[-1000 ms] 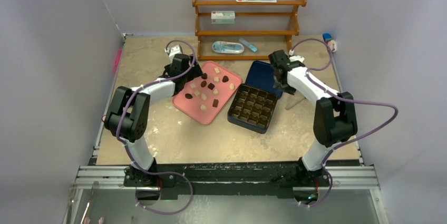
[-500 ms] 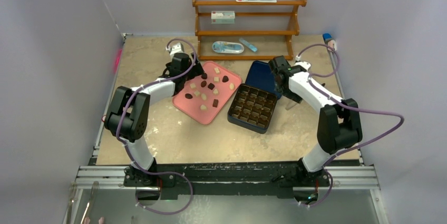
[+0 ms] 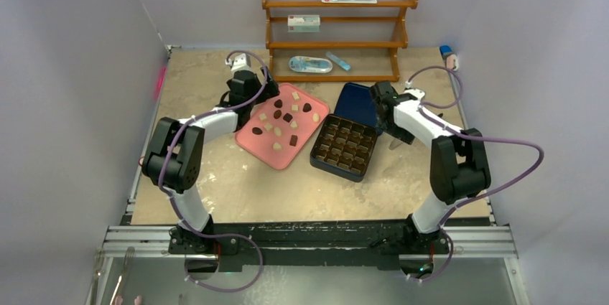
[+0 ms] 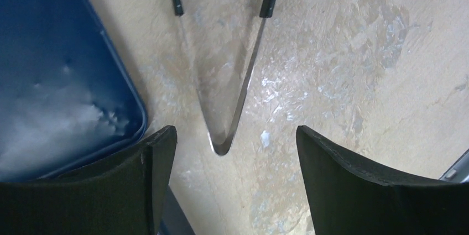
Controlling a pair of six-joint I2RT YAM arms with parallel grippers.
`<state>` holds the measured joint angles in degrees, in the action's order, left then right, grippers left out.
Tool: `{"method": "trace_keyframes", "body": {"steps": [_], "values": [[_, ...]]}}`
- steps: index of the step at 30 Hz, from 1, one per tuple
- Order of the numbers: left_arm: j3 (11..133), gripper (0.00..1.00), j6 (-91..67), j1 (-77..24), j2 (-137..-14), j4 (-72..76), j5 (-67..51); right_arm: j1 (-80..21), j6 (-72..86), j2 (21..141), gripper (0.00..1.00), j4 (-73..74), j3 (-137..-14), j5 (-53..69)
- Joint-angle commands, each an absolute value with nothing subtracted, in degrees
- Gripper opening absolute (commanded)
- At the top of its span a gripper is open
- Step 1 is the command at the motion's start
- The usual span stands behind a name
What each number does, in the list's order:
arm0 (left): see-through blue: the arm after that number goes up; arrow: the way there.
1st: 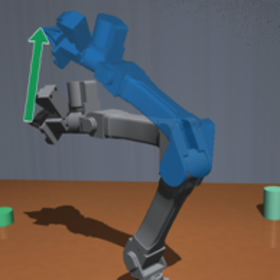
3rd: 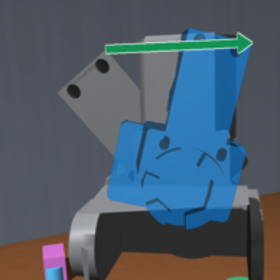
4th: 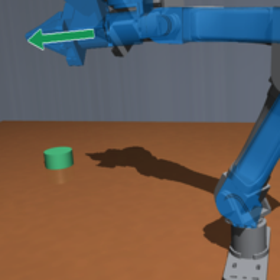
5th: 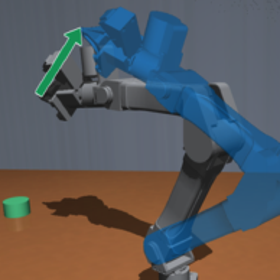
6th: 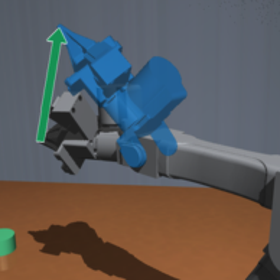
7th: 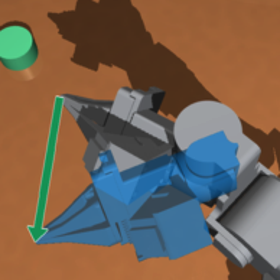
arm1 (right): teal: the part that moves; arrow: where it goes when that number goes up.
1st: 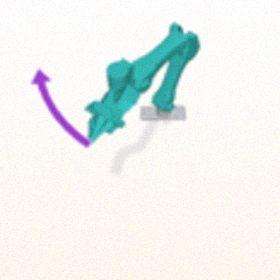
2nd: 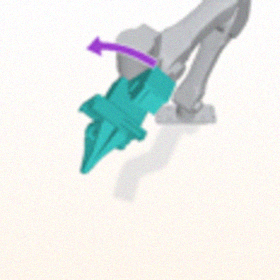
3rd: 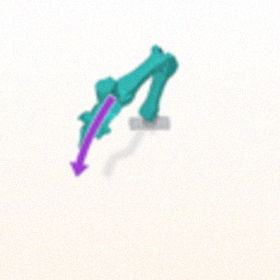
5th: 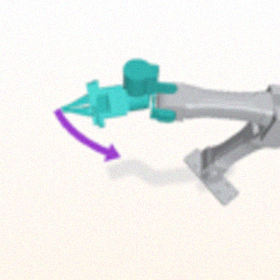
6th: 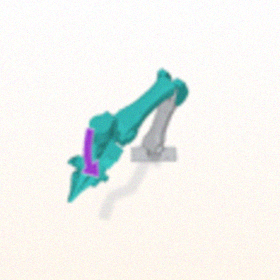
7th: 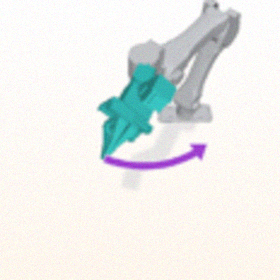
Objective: Pack the chocolate
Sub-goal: Pick up the clamp at the center of the board.
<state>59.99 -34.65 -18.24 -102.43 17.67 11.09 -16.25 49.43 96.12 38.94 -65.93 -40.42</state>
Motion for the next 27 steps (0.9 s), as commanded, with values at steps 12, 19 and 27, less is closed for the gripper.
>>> {"method": "trace_keyframes", "body": {"steps": [12, 19, 27], "values": [[59.6, 0.99, -32.0, -17.4, -106.4, 29.0, 8.0, -8.8, 44.7, 99.9, 0.81, 28.0, -63.7, -34.1], [60.5, 0.99, -31.0, -17.3, -108.2, 31.0, 7.5, -7.9, 44.2, 102.4, 0.81, 26.9, -65.3, -32.6], [61.1, 0.99, -30.8, -16.8, -109.7, 32.5, 6.4, -6.6, 45.1, 104.1, 0.81, 27.7, -66.7, -31.4]]}}
